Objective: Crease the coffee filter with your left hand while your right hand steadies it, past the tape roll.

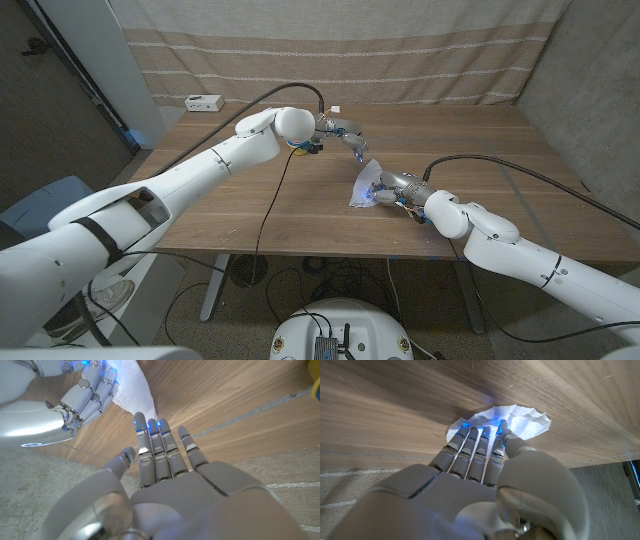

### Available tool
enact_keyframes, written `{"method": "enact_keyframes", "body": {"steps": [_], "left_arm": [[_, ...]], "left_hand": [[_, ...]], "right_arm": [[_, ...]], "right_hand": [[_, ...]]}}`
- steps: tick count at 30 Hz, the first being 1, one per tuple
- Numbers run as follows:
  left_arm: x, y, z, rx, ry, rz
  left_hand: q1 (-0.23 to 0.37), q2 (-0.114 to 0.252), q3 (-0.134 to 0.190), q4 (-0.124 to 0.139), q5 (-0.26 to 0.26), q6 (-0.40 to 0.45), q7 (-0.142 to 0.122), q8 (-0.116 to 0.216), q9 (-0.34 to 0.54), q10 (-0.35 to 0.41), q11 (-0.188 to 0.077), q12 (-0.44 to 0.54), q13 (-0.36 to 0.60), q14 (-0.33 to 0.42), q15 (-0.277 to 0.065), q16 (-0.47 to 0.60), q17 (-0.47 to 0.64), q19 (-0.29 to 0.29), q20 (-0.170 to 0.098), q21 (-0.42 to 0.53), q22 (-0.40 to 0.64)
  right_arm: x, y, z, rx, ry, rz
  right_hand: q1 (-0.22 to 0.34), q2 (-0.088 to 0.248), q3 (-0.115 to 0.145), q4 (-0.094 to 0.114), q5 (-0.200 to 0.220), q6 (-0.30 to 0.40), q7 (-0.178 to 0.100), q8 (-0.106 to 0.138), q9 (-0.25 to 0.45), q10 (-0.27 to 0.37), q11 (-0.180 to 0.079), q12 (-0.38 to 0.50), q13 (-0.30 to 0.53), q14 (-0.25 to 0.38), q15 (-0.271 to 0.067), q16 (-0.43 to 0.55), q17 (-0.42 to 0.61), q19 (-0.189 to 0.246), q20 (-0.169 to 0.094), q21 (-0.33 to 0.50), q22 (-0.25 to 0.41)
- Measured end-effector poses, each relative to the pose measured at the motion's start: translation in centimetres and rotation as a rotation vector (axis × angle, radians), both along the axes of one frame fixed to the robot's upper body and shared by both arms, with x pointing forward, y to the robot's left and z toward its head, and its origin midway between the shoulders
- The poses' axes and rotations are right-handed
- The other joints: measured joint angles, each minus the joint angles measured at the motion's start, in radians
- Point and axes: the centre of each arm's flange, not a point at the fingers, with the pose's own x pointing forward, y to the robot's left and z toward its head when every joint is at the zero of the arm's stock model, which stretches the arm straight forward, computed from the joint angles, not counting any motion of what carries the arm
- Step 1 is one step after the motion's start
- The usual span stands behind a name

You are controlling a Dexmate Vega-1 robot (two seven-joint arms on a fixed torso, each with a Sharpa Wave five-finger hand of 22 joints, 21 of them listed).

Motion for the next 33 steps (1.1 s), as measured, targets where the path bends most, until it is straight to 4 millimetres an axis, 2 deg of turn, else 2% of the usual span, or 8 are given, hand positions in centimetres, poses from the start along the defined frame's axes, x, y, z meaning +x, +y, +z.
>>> {"method": "enact_keyframes", "body": {"steps": [9,17,20,24,29,31,33], "left_arm": [[0.3,-1.6,-0.4,0.043,0.073,-0.02],[0.4,-2.7,-1.3,0.1,0.124,-0.028],[0.5,-3.0,-1.6,0.134,0.13,-0.021],[0.6,-3.3,-2.0,0.167,0.121,-0.011],[0.9,-3.8,-2.4,0.213,0.106,0.01],[1.0,-3.8,-2.5,0.23,0.096,0.025],[1.2,-3.9,-2.7,0.248,0.088,0.036]], "left_hand": [[0.009,0.002,-0.01,0.01,-0.008,0.086,0.01,0.041,0.032,0.1,0.024,0.057,0.032,0.099,0.02,0.077,0.046,0.009,0.002,0.028,0.009],[0.014,-0.004,-0.01,0.01,-0.008,0.105,0.009,0.052,0.046,0.121,0.022,0.069,0.044,0.12,0.012,0.079,0.042,0.02,-0.009,0.04,0.014],[0.014,-0.004,-0.012,0.021,-0.008,0.112,0.009,0.056,0.053,0.126,0.02,0.073,0.049,0.132,0.008,0.079,0.032,0.027,-0.016,0.046,0.014],[-0.015,-0.033,-0.028,0.036,-0.016,0.123,0.009,0.056,0.06,0.133,0.013,0.073,0.057,0.152,-0.003,0.077,0.018,0.033,-0.023,0.054,0.014],[-0.06,-0.078,-0.075,0.043,-0.027,0.128,0.014,0.054,0.063,0.129,0.01,0.073,0.067,0.158,-0.008,0.053,-0.009,0.035,-0.026,0.054,0.014],[-0.085,-0.087,-0.093,0.046,-0.027,0.109,0.01,0.034,0.051,0.097,0.007,0.058,0.067,0.132,-0.017,0.026,-0.028,0.017,-0.033,0.054,0.013],[-0.101,-0.09,-0.097,0.044,-0.027,0.087,0.007,0.014,0.038,0.07,0.001,0.038,0.06,0.106,-0.02,0.002,-0.046,-0.002,-0.032,0.054,0.012]], "right_arm": [[0.0,0.0,0.0,0.0,0.0,0.003],[0.1,-0.1,0.0,-0.001,0.0,0.003],[0.3,0.0,0.1,0.001,0.001,0.002],[0.4,0.0,0.1,0.001,0.002,0.002],[0.5,0.0,0.1,0.0,0.005,0.001],[0.6,0.0,0.2,0.0,0.005,-0.001],[0.7,-0.1,0.2,0.001,0.006,-0.001]], "right_hand": [[0.0,0.0,0.0,0.0,0.0,0.004,0.004,-0.005,0.0,0.005,0.005,0.0,0.0,0.0,0.0,0.0,0.0,0.0,0.0,0.0,0.0],[0.0,0.0,0.0,0.0,0.0,0.004,0.004,-0.005,0.0,0.006,0.006,-0.006,0.0,0.0,0.0,0.0,0.0,0.004,-0.004,0.0,0.0],[0.0,0.0,0.0,0.0,0.0,0.004,0.004,-0.005,0.0,0.006,0.006,-0.006,0.0,0.0,0.0,0.0,0.0,0.004,-0.004,0.0,0.0],[0.0,0.0,0.0,0.0,0.0,0.004,0.004,-0.009,0.0,0.006,0.006,-0.006,0.0,0.0,0.0,0.0,0.0,0.004,-0.004,0.0,0.0],[0.0,0.0,0.0,0.0,0.0,0.007,0.007,-0.009,0.0,0.005,0.005,-0.006,0.0,0.0,0.0,0.0,0.0,0.003,-0.004,0.0,0.0],[0.0,0.0,0.0,0.0,0.0,0.007,0.007,-0.009,0.0,0.005,0.005,-0.006,0.0,0.0,0.0,0.0,0.0,0.003,-0.004,0.0,0.0],[0.0,0.0,0.0,0.0,0.0,0.007,0.007,-0.009,0.0,0.005,0.005,-0.006,0.0,0.0,0.0,0.0,-0.001,0.003,-0.004,0.0,-0.001]]}}
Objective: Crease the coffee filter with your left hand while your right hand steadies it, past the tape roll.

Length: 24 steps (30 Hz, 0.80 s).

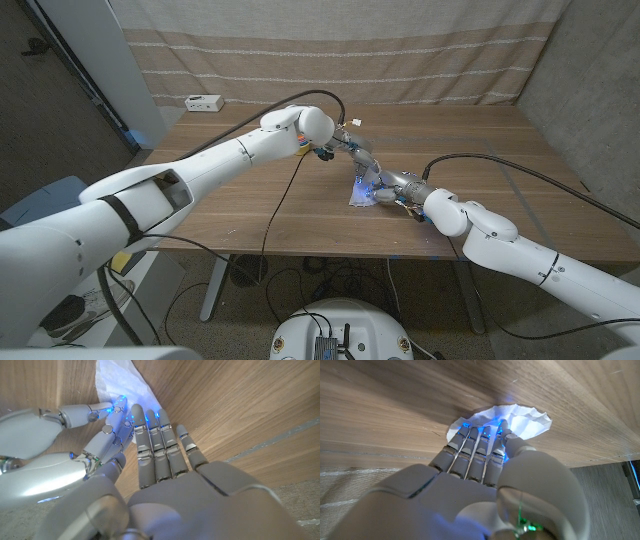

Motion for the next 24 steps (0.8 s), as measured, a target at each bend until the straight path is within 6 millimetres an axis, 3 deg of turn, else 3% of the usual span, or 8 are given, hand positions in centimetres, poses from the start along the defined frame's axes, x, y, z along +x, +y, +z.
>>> {"method": "enact_keyframes", "body": {"steps": [8,17,24], "left_arm": [[0.7,-0.4,-0.4,0.043,-0.021,0.018],[1.3,-1.0,-0.6,0.092,-0.03,0.036],[1.9,-1.3,-0.8,0.111,-0.032,0.047]], "left_hand": [[-0.043,-0.003,-0.017,-0.017,0.0,-0.137,-0.027,-0.109,-0.069,-0.125,-0.006,-0.108,-0.056,-0.139,-0.005,-0.126,-0.095,-0.069,0.009,-0.012,-0.019],[-0.095,-0.018,-0.041,-0.001,-0.018,-0.127,-0.021,-0.131,-0.099,-0.117,0.002,-0.129,-0.077,-0.132,0.008,-0.143,-0.113,-0.084,0.007,-0.017,-0.026],[-0.136,-0.029,-0.058,0.008,-0.019,-0.191,-0.02,-0.176,-0.122,-0.169,0.006,-0.163,-0.079,-0.291,0.004,-0.232,-0.134,-0.165,0.017,-0.056,-0.038]], "right_arm": [[0.3,-0.1,0.1,0.0,0.002,0.0],[0.6,-0.3,0.2,0.002,0.006,-0.004],[0.9,-0.3,0.1,-0.003,0.014,-0.003]], "right_hand": [[0.0,0.0,0.004,-0.004,0.0,0.004,-0.004,0.0,0.0,0.0,0.0,0.0,0.0,0.005,-0.005,0.0,-0.003,0.0,0.0,-0.003,0.0],[0.0,0.0,0.004,-0.004,0.0,0.004,-0.004,0.0,0.0,0.0,0.0,-0.002,0.0,0.009,-0.001,0.0,-0.003,0.001,0.001,-0.003,0.0],[0.004,-0.004,0.007,-0.015,0.0,0.028,0.0,0.0,0.0,0.031,0.002,-0.003,0.0,0.036,-0.003,0.0,-0.007,0.015,-0.007,0.005,-0.003]]}}
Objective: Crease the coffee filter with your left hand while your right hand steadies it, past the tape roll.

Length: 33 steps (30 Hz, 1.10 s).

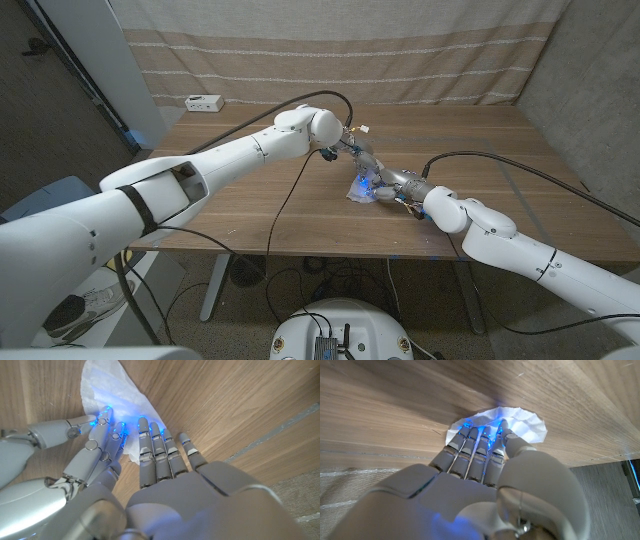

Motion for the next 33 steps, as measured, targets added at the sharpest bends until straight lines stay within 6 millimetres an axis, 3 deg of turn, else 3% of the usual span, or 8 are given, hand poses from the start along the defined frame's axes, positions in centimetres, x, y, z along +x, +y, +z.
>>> {"method": "enact_keyframes", "body": {"steps": [5,12,15,21,24,29,33], "left_arm": [[0.2,-0.1,0.1,-0.003,-0.017,-0.012],[0.5,0.2,0.4,-0.023,-0.021,-0.025],[0.7,0.3,0.4,-0.041,-0.015,-0.038],[0.7,0.3,0.4,-0.111,0.023,-0.093],[0.7,0.4,0.4,-0.157,0.057,-0.126],[0.7,1.0,0.3,-0.29,0.149,-0.191],[0.0,1.1,0.6,-0.401,0.199,-0.26]], "left_hand": [[-0.02,-0.009,-0.009,0.002,0.0,-0.075,-0.039,-0.027,-0.003,-0.043,0.0,-0.026,0.0,-0.039,0.002,-0.004,0.002,-0.018,0.009,-0.013,-0.005],[-0.027,-0.007,-0.012,0.005,0.001,-0.133,-0.065,-0.038,-0.008,-0.102,-0.01,-0.06,0.0,-0.077,0.007,-0.011,0.002,-0.032,0.019,-0.023,-0.005],[-0.033,-0.001,-0.012,0.004,0.002,-0.223,-0.089,-0.043,-0.008,-0.202,-0.01,-0.111,-0.03,-0.133,0.017,-0.015,0.002,-0.068,0.022,-0.042,-0.005],[-0.039,0.005,-0.015,-0.01,0.007,-0.399,-0.155,-0.05,-0.013,-0.337,-0.046,-0.128,-0.036,-0.245,0.032,-0.015,0.001,-0.149,0.029,-0.079,-0.005],[-0.039,0.005,-0.006,-0.014,0.004,-0.402,-0.168,-0.04,-0.013,-0.345,-0.044,-0.128,-0.04,-0.254,0.037,-0.015,0.001,-0.175,0.037,-0.093,-0.003],[-0.031,0.014,0.01,-0.025,0.005,-0.394,-0.224,-0.026,-0.013,-0.378,-0.032,-0.127,-0.041,-0.315,0.067,-0.015,0.001,-0.237,0.057,-0.115,0.002],[-0.031,0.013,0.008,-0.031,0.004,-0.441,-0.212,-0.038,-0.013,-0.4,-0.036,-0.127,-0.041,-0.329,0.069,-0.015,0.001,-0.245,0.065,-0.119,0.003]], "right_arm": [[0.3,0.3,-0.3,-0.019,0.008,0.005],[0.6,0.9,-0.5,-0.065,0.012,0.012],[0.7,1.1,-0.5,-0.081,0.013,0.016],[0.9,2.0,-0.8,-0.114,0.018,0.041],[0.9,2.2,-0.9,-0.122,0.02,0.046],[1.0,2.3,-1.1,-0.129,0.022,0.046],[1.1,2.4,-1.1,-0.134,0.023,0.046]], "right_hand": [[0.009,0.001,0.003,-0.011,0.0,0.028,0.002,0.002,0.0,0.022,-0.008,0.003,-0.001,0.024,-0.003,0.008,-0.001,0.005,0.002,0.001,0.0],[0.033,-0.009,0.004,-0.032,-0.004,0.058,-0.004,0.004,0.0,0.037,-0.02,0.009,-0.001,0.038,-0.005,0.016,-0.001,0.016,-0.001,0.005,0.001],[0.042,-0.01,0.0,-0.035,-0.004,0.067,-0.005,0.004,-0.001,0.043,-0.021,0.009,0.0,0.047,-0.004,0.015,-0.002,0.022,-0.005,0.007,0.001],[0.065,-0.014,0.005,-0.048,-0.004,0.088,-0.005,0.006,-0.001,0.055,-0.023,0.009,0.001,0.056,-0.006,0.025,-0.001,0.017,-0.011,0.009,0.002],[0.068,-0.011,0.005,-0.048,-0.004,0.089,-0.005,0.009,-0.001,0.057,-0.025,0.009,0.001,0.057,-0.007,0.028,0.001,0.022,-0.017,0.009,0.001],[0.078,-0.012,0.005,-0.048,-0.004,0.089,-0.005,0.009,-0.006,0.057,-0.025,0.009,0.0,0.057,-0.007,0.028,0.0,0.022,-0.017,0.009,0.001],[0.078,-0.012,0.005,-0.047,-0.004,0.088,-0.005,0.009,-0.007,0.057,-0.025,0.008,-0.001,0.057,-0.007,0.028,-0.001,0.022,-0.017,0.009,0.0]]}}
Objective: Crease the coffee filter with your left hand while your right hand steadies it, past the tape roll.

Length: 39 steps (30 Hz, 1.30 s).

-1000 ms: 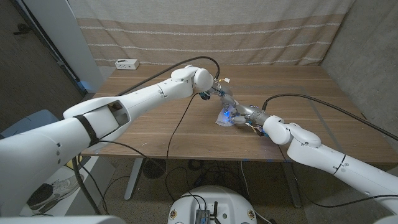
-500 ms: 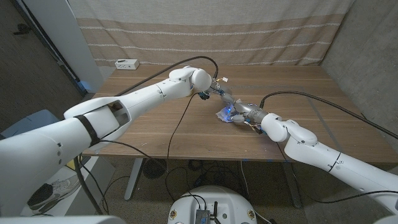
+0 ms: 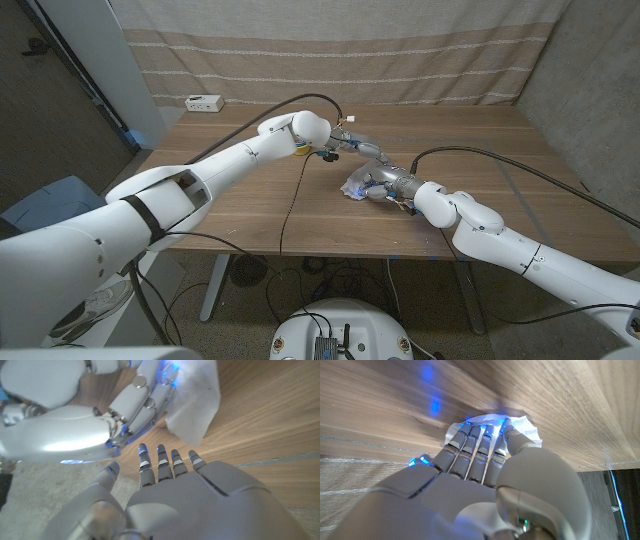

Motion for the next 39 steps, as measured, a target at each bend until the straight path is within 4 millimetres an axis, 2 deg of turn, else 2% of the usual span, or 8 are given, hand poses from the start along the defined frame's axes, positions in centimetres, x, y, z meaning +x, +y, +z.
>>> {"method": "enact_keyframes", "body": {"steps": [8,11,13,18,23,30,35,39], "left_arm": [[-1.4,1.4,1.1,-0.171,-0.069,-0.04],[-2.0,1.8,1.3,-0.206,-0.115,-0.044],[-2.4,2.1,1.3,-0.227,-0.145,-0.046],[-3.6,3.0,1.4,-0.277,-0.23,-0.05],[-4.5,3.8,1.7,-0.302,-0.286,-0.05],[-5.6,4.7,1.9,-0.275,-0.309,-0.032],[-5.4,4.9,1.8,-0.203,-0.281,0.012],[-5.4,4.9,1.6,-0.134,-0.252,0.034]], "left_hand": [[0.0,0.0,0.004,-0.004,0.0,-0.051,0.001,-0.001,0.0,-0.015,-0.008,0.011,-0.005,0.013,-0.028,0.013,0.0,0.023,0.001,0.011,0.005],[0.0,0.001,0.013,-0.013,0.0,0.053,0.03,0.035,0.0,0.085,-0.002,0.053,-0.013,0.12,-0.046,0.043,0.005,0.095,-0.005,0.043,0.007],[0.004,0.015,0.023,-0.023,0.0,0.161,0.067,0.061,0.0,0.176,0.005,0.087,-0.014,0.213,-0.064,0.063,0.005,0.159,-0.013,0.072,0.011],[0.004,0.015,0.033,-0.033,0.0,0.354,0.122,0.102,0.001,0.362,0.012,0.153,-0.009,0.392,-0.086,0.107,0.015,0.261,-0.041,0.134,0.029],[0.004,0.015,0.033,-0.033,0.0,0.503,0.164,0.135,0.003,0.517,0.031,0.206,0.004,0.566,-0.075,0.166,0.031,0.349,-0.063,0.205,0.058],[0.004,0.015,0.052,-0.014,0.0,0.616,0.189,0.164,0.008,0.622,0.045,0.24,0.017,0.686,-0.076,0.213,0.047,0.37,-0.066,0.248,0.086],[0.004,0.015,0.062,-0.004,0.0,0.628,0.191,0.164,0.008,0.627,0.051,0.24,0.021,0.69,-0.078,0.215,0.051,0.37,-0.066,0.256,0.095],[0.004,0.015,0.074,0.008,0.005,0.628,0.191,0.161,0.006,0.613,0.045,0.232,0.021,0.656,-0.081,0.195,0.046,0.354,-0.071,0.263,0.103]], "right_arm": [[-0.1,0.1,-0.3,-0.005,0.002,0.0],[-0.3,0.2,-0.5,-0.005,0.003,0.002],[-0.4,0.3,-0.5,-0.005,0.003,0.003],[-0.6,0.2,-0.7,0.003,-0.003,0.005],[-1.1,0.1,-1.0,0.017,-0.03,0.008],[-1.7,0.1,-0.8,0.039,-0.102,0.028],[-2.1,0.2,-0.4,0.06,-0.146,0.047],[-2.3,0.0,-0.4,0.08,-0.172,0.059]], "right_hand": [[0.0,0.0,-0.001,0.001,0.0,-0.001,0.0,-0.005,0.0,0.0,0.0,-0.004,0.0,0.0,0.0,0.0,0.002,0.0,0.0,0.0,0.0],[0.0,0.0,-0.006,0.006,0.0,-0.007,0.005,-0.014,0.0,-0.001,0.0,-0.012,0.0,-0.017,0.002,-0.008,0.004,0.0,0.0,-0.001,-0.002],[-0.001,-0.001,-0.017,0.017,-0.001,-0.035,0.002,-0.025,0.0,-0.021,0.002,-0.019,0.0,-0.022,0.004,-0.019,-0.001,-0.006,0.006,-0.002,-0.002],[-0.063,-0.052,-0.051,0.042,-0.003,-0.1,-0.002,-0.035,0.002,-0.073,0.014,-0.035,0.004,-0.037,0.003,-0.043,-0.014,-0.014,0.019,-0.014,-0.003],[-0.064,-0.052,-0.051,0.028,-0.003,-0.137,-0.018,-0.043,0.007,-0.108,0.007,-0.042,0.007,-0.058,0.007,-0.058,-0.018,-0.023,0.028,-0.018,-0.003],[-0.036,-0.025,-0.045,0.014,0.001,-0.21,-0.054,-0.042,0.005,-0.178,-0.013,-0.049,0.003,-0.091,0.007,-0.066,-0.012,-0.044,0.025,-0.024,0.001],[-0.072,0.004,-0.068,0.057,0.001,-0.276,-0.07,-0.042,0.007,-0.238,-0.015,-0.049,0.003,-0.123,0.01,-0.073,0.006,-0.08,0.026,-0.035,0.003],[-0.149,0.007,-0.093,0.108,0.001,-0.348,-0.09,-0.042,0.007,-0.302,-0.015,-0.049,0.006,-0.162,0.011,-0.084,0.017,-0.122,0.025,-0.04,0.008]]}}
